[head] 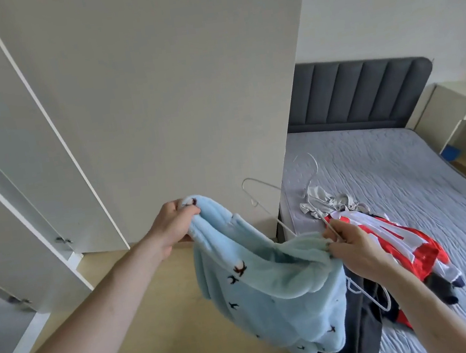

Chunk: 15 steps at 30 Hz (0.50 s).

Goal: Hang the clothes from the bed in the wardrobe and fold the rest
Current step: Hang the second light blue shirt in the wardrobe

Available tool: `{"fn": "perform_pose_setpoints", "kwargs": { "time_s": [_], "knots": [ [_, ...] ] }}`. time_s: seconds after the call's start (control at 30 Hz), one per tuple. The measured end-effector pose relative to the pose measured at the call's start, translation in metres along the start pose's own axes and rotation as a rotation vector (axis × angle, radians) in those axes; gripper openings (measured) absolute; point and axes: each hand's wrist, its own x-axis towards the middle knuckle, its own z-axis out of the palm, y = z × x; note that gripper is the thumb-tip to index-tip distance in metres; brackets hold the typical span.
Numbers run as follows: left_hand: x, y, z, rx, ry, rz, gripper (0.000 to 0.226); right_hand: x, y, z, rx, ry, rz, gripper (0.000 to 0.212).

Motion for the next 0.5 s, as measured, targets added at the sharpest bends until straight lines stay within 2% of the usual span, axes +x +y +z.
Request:
{"fn": "perform_pose_setpoints", "kwargs": {
  "time_s": [0.07,0.13,0.2,0.37,0.5],
  "knots": [
    [0.004,0.006,0.004,-0.216,-0.049,-0.124,0.012,-0.003,0.002,-0.004,-0.043,0.001,-0.015,0.024],
    [0.009,0.011,0.008,-0.302,-0.039,-0.121,0.015,-0.007,-0.002,-0.013,-0.062,0.002,-0.061,0.017],
    [0.012,0.015,0.014,-0.309,-0.006,-0.07,0.011,-0.012,-0.009,-0.023,-0.066,-0.017,-0.1,0.018],
    [0.018,0.019,0.021,-0.283,0.091,0.006,0.003,-0.032,-0.022,-0.043,-0.041,-0.03,-0.062,0.03],
    [0.027,0.024,0.012,-0.197,0.139,0.058,0.023,-0.049,-0.044,-0.052,-0.028,-0.074,-0.094,0.034]
  ]
}}
